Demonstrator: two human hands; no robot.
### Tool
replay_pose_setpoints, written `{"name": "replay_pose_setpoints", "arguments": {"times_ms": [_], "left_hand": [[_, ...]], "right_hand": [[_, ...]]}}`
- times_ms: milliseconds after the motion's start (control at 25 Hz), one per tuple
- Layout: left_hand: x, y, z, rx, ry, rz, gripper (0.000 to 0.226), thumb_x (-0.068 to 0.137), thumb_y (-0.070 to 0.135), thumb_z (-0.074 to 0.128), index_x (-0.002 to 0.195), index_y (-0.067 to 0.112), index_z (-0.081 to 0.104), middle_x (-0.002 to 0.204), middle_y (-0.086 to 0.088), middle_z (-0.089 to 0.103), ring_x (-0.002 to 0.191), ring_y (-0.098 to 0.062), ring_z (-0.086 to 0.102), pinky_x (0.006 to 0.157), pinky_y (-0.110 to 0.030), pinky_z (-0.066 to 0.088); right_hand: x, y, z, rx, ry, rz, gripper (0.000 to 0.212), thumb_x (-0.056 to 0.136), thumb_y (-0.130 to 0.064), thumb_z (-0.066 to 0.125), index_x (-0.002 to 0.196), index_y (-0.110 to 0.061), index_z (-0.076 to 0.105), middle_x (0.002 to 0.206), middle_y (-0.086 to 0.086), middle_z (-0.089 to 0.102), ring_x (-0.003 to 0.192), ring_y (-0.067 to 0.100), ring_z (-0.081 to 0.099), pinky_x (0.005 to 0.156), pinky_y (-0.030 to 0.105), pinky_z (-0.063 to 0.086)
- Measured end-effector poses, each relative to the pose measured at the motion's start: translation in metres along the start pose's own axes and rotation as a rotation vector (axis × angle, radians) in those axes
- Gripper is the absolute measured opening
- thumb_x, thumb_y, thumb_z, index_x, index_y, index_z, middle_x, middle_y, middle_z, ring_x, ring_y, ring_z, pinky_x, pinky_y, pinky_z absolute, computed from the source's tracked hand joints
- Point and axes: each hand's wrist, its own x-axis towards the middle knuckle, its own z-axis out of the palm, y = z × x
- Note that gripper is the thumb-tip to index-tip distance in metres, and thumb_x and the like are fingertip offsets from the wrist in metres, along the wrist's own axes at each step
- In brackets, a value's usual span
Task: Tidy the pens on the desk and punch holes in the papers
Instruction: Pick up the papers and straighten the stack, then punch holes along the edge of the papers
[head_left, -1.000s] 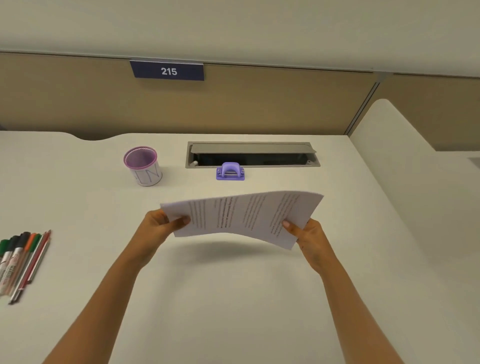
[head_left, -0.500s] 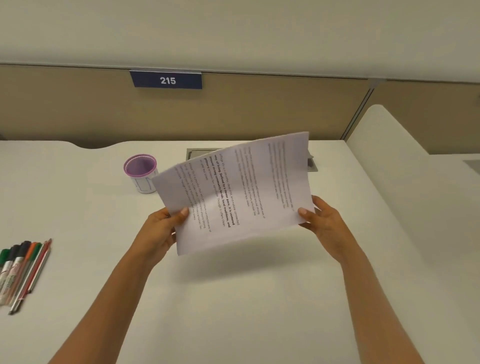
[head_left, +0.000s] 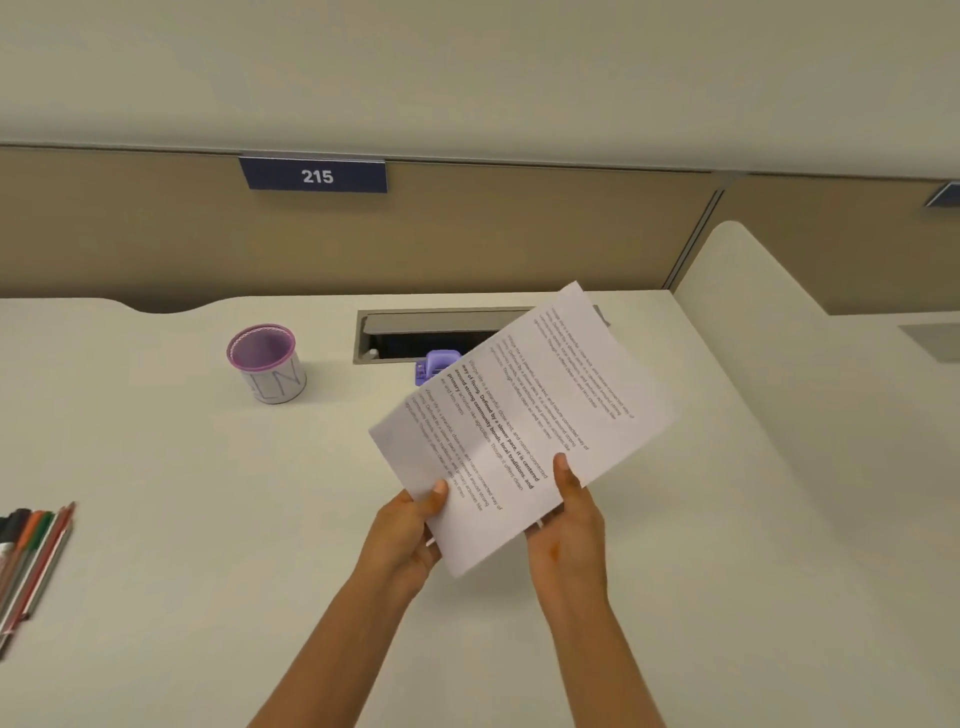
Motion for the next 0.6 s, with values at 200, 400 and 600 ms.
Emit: {"name": "replay_pose_setpoints", "arguments": {"times_ms": [200,400,600], "left_hand": [[-0.001,-0.030,0.007,0.003,-0.008,-0.064,0.016,0.090,0.013,0.062,0.104,0.018,0.067,0.099,-0.002,0.077,0.093,-0.023,0.070,0.066,-0.036,0.056],[0.012,-0.025,0.004,0.215,-0.062,-0.079,0.018,0.090,0.015,0.063,0.107,0.013,0.068,0.095,-0.003,0.078,0.090,-0.021,0.072,0.071,-0.034,0.057],[0.087,0.056,0.004,0.818,0.232,0.429,0.026,0.089,0.021,0.063,0.115,0.015,0.067,0.096,-0.006,0.072,0.091,-0.024,0.066,0.083,-0.032,0.049]], "right_hand": [[0.005,0.005,-0.008,-0.061,0.229,-0.026,0.026,0.094,-0.013,0.060,0.119,-0.016,0.065,0.110,0.005,0.075,0.098,0.022,0.073,0.080,0.040,0.058],[0.012,0.003,-0.031,-0.142,0.346,-0.029,0.026,0.096,-0.010,0.056,0.118,-0.020,0.065,0.114,0.004,0.073,0.104,0.025,0.069,0.091,0.046,0.054],[0.024,-0.019,-0.061,-0.161,0.419,0.018,0.020,0.094,-0.011,0.058,0.108,-0.021,0.069,0.112,0.006,0.073,0.104,0.028,0.068,0.089,0.047,0.054]]}}
